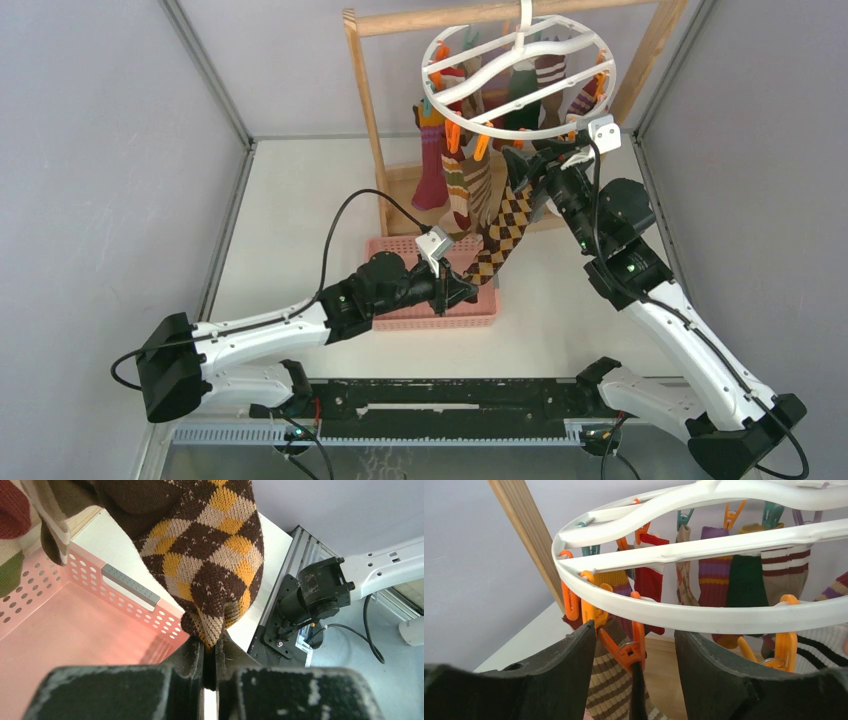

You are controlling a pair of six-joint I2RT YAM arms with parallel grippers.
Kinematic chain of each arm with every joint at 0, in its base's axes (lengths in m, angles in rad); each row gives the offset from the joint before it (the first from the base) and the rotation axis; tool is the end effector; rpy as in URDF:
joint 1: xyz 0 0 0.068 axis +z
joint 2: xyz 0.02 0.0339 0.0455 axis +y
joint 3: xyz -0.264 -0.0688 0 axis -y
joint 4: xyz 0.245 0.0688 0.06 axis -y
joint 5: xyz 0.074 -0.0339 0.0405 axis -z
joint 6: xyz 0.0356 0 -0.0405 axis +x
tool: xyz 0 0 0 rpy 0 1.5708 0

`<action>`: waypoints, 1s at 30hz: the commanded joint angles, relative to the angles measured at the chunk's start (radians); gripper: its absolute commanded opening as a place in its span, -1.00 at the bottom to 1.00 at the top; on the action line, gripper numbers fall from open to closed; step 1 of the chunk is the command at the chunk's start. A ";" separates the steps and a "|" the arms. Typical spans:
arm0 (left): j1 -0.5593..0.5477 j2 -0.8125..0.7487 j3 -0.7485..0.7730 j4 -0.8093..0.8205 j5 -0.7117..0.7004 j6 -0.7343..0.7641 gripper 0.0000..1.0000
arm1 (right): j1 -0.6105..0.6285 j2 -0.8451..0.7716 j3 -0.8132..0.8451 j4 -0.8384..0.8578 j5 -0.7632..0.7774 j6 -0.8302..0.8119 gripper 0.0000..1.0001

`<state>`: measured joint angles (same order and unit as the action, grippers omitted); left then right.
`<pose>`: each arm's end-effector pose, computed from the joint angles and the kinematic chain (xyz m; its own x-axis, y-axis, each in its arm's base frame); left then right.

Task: Remove the socks clipped to the hanger
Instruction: Remove the sock from the hanger.

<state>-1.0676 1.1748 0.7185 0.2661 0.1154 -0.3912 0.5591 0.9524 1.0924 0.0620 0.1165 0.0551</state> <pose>0.1275 -0.2402 0.2823 -0.4369 0.0082 -0.8995 0.8201 0.4144 -0.3945 0.1788 0.1070 0.4442 0.1461 0.1560 -0.9769 -0.4390 0.8952 0.0772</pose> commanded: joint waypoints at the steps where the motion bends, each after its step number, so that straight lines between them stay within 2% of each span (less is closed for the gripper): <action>1: -0.002 -0.032 0.047 0.011 -0.003 0.022 -0.92 | -0.041 0.005 0.045 0.043 -0.078 0.027 0.30; 12: -0.002 -0.048 0.056 -0.007 0.012 0.022 -0.92 | -0.104 0.025 0.045 0.068 -0.223 0.063 0.20; 26: -0.002 -0.053 0.053 -0.018 0.011 0.030 -0.92 | -0.108 0.067 0.060 0.105 -0.217 0.091 0.12; 30: -0.002 -0.053 0.051 -0.021 0.011 0.032 -0.92 | -0.106 0.069 0.063 0.108 -0.198 0.093 0.01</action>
<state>-1.0676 1.1553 0.7185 0.2234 0.1162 -0.3832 0.4530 1.0271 1.1049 0.1089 -0.0982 0.1280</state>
